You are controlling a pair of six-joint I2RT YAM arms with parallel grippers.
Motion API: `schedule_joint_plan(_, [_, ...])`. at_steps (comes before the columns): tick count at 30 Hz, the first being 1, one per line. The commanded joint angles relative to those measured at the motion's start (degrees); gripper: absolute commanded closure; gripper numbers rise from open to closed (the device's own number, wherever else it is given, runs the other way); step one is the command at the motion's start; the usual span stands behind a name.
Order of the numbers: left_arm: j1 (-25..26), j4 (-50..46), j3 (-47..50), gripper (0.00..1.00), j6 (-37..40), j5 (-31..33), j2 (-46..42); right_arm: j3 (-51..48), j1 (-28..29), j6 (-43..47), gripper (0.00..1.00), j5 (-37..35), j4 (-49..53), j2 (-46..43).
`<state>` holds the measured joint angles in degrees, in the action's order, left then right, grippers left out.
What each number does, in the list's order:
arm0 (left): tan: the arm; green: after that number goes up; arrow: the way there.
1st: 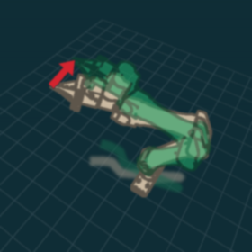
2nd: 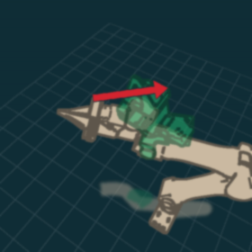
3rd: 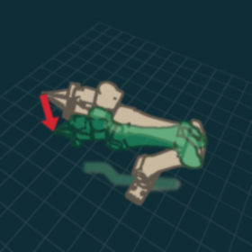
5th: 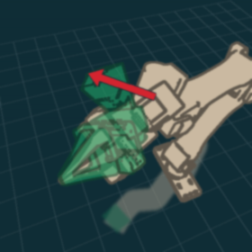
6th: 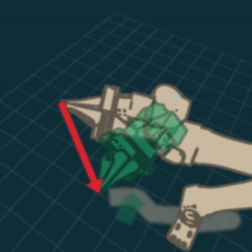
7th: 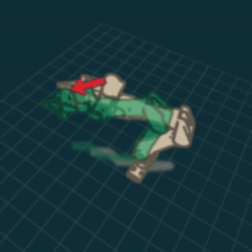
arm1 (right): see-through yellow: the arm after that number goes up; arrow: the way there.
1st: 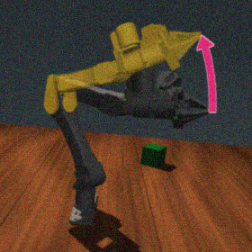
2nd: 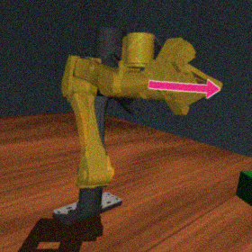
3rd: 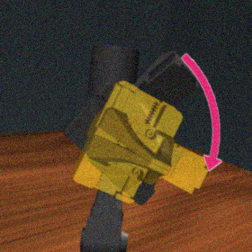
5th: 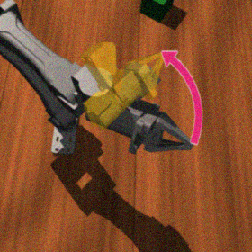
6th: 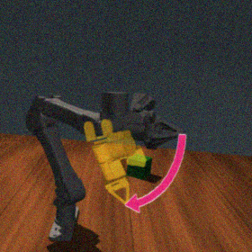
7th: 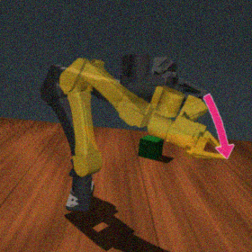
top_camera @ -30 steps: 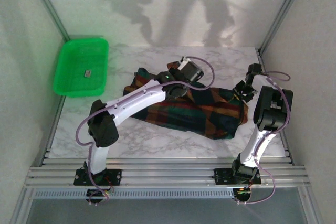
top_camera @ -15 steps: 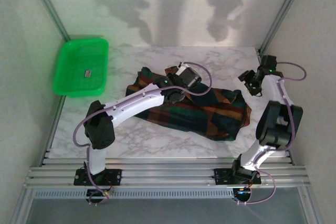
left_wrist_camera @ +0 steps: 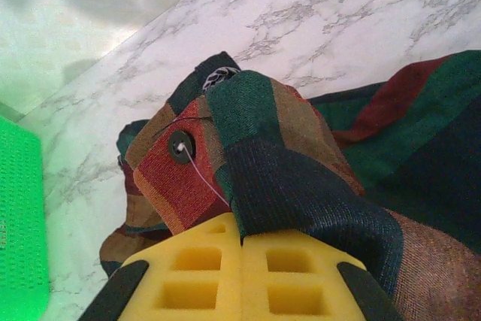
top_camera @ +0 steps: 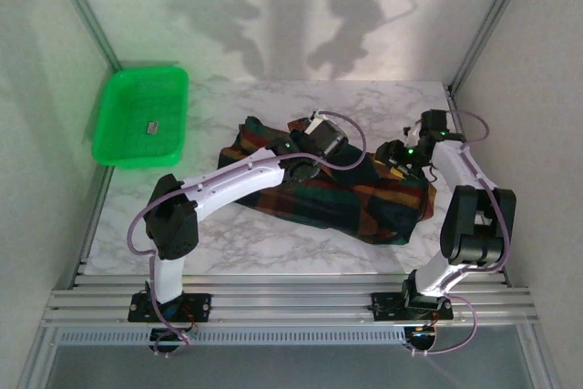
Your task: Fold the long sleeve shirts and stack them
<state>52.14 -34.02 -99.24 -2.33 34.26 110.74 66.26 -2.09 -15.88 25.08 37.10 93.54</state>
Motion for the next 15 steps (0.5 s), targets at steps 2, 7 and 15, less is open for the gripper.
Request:
schedule_joint_plan(2, [-0.55, 1.33, 0.72, 1.00, 0.76, -0.56, -0.45, 0.99, 3.63, 5.02, 0.37, -5.93, 1.99, 2.34])
schedule_joint_plan(7, [-0.52, 1.41, 0.58, 1.00, 0.66, -0.78, -0.30, 2.43, 4.10, 6.76, 0.38, -11.89, 1.87, 3.32])
schedule_joint_plan(15, [-1.07, 1.93, 1.13, 1.00, 0.47, -1.02, 0.31, 6.52, 4.25, 8.76, 0.40, -9.65, 3.86, 4.93])
